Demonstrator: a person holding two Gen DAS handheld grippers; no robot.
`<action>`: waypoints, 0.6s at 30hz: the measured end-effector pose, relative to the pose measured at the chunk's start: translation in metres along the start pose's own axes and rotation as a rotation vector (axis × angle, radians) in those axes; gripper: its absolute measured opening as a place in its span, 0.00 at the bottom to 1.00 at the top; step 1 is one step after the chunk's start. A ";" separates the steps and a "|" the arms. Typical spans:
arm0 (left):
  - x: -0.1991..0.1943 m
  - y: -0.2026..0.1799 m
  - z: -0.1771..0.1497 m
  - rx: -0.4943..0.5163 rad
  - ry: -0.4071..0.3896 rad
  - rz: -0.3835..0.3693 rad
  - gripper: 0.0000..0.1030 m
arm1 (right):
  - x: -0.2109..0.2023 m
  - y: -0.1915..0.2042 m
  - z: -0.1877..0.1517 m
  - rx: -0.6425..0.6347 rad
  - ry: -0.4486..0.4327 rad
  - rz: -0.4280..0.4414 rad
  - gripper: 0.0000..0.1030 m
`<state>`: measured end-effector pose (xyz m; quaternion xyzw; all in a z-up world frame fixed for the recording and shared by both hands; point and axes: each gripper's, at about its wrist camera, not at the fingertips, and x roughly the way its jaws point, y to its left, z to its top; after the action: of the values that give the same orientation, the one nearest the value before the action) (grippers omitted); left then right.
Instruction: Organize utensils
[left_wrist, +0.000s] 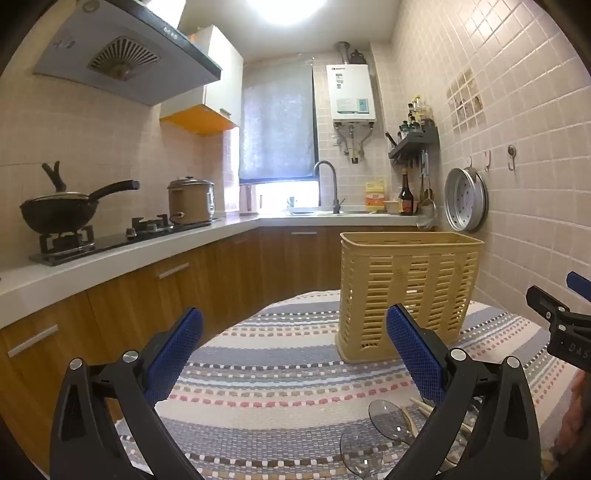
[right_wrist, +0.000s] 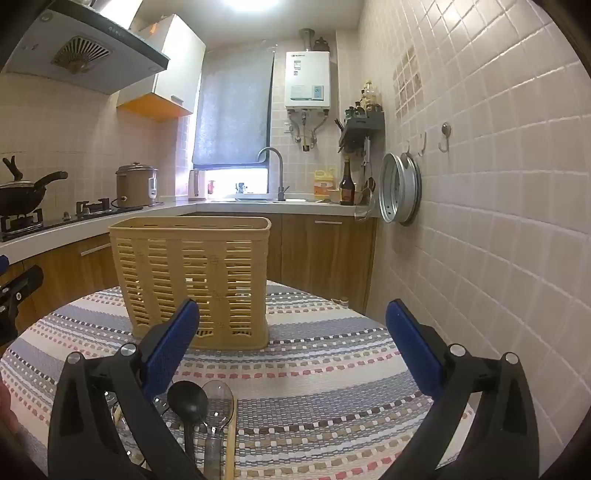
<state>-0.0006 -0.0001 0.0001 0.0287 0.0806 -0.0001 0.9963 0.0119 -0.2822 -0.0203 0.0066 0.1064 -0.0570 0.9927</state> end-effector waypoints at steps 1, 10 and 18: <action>0.000 0.001 0.000 -0.015 0.005 -0.002 0.93 | -0.002 0.001 0.000 -0.012 -0.022 -0.008 0.94; 0.005 0.000 0.000 -0.024 0.036 -0.005 0.93 | -0.003 -0.001 0.000 -0.001 -0.007 -0.015 0.94; 0.002 0.003 0.000 -0.026 0.043 0.006 0.93 | 0.000 -0.001 0.000 -0.014 -0.001 -0.004 0.94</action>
<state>0.0015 0.0034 -0.0005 0.0157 0.1020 0.0045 0.9947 0.0119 -0.2831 -0.0204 -0.0005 0.1064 -0.0582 0.9926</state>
